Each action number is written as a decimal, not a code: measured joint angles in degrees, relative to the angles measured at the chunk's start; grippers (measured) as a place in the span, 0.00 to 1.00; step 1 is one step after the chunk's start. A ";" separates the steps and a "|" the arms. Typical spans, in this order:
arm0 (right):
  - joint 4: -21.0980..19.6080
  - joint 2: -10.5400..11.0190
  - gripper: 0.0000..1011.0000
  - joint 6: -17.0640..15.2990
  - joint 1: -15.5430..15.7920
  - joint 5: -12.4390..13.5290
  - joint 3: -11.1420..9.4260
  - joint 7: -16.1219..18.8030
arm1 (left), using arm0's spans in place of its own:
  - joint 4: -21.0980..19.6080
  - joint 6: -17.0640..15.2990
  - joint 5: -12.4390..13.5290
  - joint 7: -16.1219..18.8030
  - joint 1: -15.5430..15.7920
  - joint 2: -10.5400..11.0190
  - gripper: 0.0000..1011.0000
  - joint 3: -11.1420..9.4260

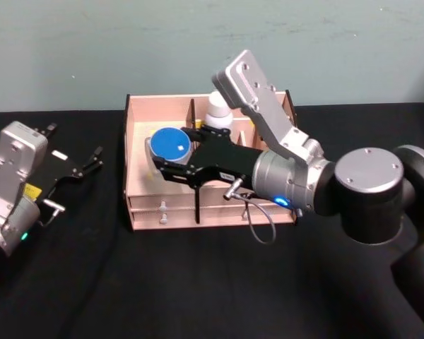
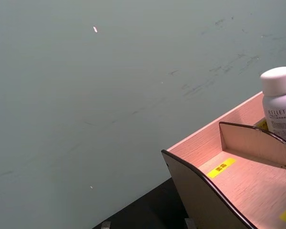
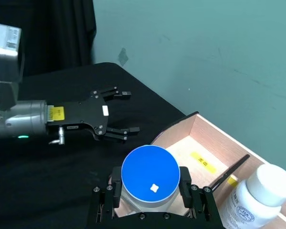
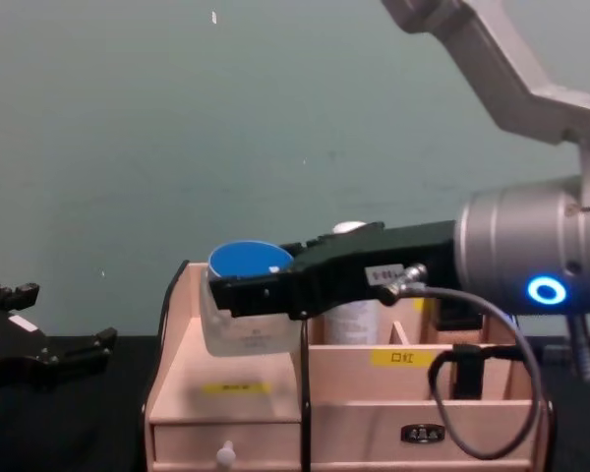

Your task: Pick up the facial cleanser and watermelon frost from the table and place them into the tiered storage box.

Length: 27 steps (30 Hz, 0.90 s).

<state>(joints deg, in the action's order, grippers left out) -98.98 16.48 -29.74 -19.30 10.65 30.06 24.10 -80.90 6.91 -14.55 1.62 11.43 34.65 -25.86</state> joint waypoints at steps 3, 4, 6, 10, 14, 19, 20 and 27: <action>2.20 -0.82 0.72 0.24 -1.45 -0.22 0.72 -0.32 | 0.00 0.00 0.00 0.00 0.00 0.00 0.99 0.00; 2.73 -0.99 0.72 0.28 -1.73 -0.26 0.85 -0.38 | 0.00 0.00 0.00 0.00 0.00 0.00 0.99 0.00; 3.57 -1.28 0.72 0.31 -2.15 -0.39 1.06 -0.51 | 0.00 0.00 0.00 0.00 0.00 0.00 0.99 0.00; 6.15 -2.20 0.72 0.75 -3.35 -0.81 1.62 -0.96 | 0.00 0.00 0.00 0.00 0.00 0.00 0.99 0.00; 9.29 -3.44 0.72 1.48 -4.79 -1.24 1.89 -1.36 | 0.00 0.00 0.00 0.00 0.00 0.00 0.99 0.00; 12.70 -4.71 0.72 2.43 -6.50 -1.72 2.05 -1.46 | 0.00 0.00 0.00 0.00 0.00 0.00 0.99 0.00; 13.13 -4.87 0.72 2.52 -6.76 -1.78 2.07 -1.47 | 0.00 0.00 0.00 0.00 0.00 0.00 0.99 0.00; 15.75 -5.76 0.72 2.92 -8.07 -2.21 2.07 -1.47 | 0.00 0.00 0.00 0.00 0.00 0.00 0.99 0.00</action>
<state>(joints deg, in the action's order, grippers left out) -83.23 10.72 -26.82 -27.37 8.44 32.14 22.63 -80.90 6.91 -14.55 1.62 11.43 34.65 -25.86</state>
